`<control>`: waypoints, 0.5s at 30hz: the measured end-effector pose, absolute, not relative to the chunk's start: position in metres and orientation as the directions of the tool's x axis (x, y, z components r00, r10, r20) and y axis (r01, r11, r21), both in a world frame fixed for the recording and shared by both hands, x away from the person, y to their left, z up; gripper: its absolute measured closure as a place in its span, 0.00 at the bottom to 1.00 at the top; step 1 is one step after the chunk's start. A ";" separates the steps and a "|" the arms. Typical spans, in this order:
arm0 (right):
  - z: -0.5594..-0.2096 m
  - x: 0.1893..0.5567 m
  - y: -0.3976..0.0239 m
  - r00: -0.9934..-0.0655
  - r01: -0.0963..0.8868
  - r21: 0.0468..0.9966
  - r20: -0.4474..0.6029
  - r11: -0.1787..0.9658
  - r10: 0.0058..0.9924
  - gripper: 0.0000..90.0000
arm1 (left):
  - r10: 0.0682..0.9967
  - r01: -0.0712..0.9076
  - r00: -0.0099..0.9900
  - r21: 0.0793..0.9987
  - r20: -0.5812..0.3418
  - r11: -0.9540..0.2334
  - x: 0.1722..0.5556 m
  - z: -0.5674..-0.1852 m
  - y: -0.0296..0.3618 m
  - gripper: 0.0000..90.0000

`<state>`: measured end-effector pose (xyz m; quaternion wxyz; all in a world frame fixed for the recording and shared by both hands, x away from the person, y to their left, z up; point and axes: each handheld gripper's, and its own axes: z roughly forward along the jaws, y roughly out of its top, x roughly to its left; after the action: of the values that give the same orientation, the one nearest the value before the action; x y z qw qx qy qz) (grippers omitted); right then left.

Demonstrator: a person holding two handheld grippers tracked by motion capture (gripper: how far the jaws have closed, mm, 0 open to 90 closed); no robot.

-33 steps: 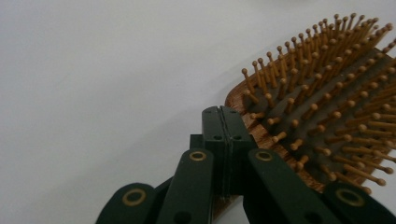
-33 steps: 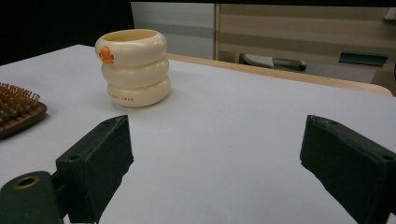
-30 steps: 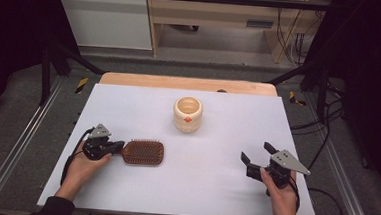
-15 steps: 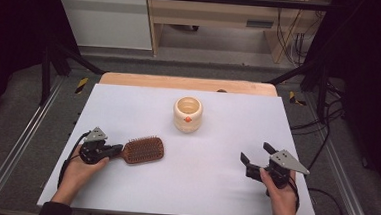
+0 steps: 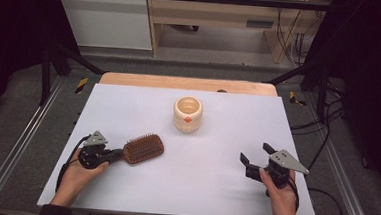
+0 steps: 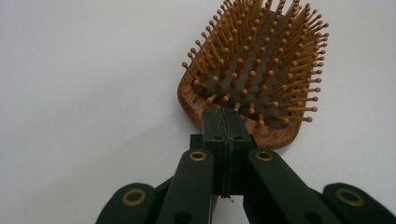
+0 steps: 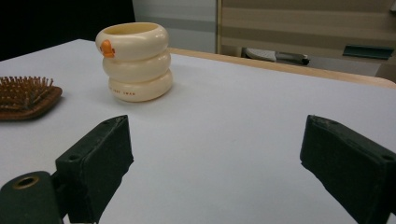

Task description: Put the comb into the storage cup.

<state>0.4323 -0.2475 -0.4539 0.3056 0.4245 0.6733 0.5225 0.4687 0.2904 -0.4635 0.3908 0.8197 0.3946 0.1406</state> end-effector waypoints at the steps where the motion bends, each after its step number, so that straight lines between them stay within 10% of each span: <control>1: -0.454 0.432 -0.247 -0.453 0.252 0.963 0.031 0.095 0.891 0.10 | 0.761 0.532 0.646 0.754 -0.068 -0.384 0.469 -0.463 0.292 1.00; 15: -0.455 0.433 -0.246 -0.456 0.259 0.961 0.034 0.096 0.889 0.10 | 0.792 0.569 0.608 0.726 -0.056 -0.386 0.468 -0.469 0.303 1.00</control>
<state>0.4327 -0.2461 -0.4550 0.3024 0.4247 0.6758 0.5211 0.4684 0.3031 -0.4686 0.3663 0.8186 0.4155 0.1520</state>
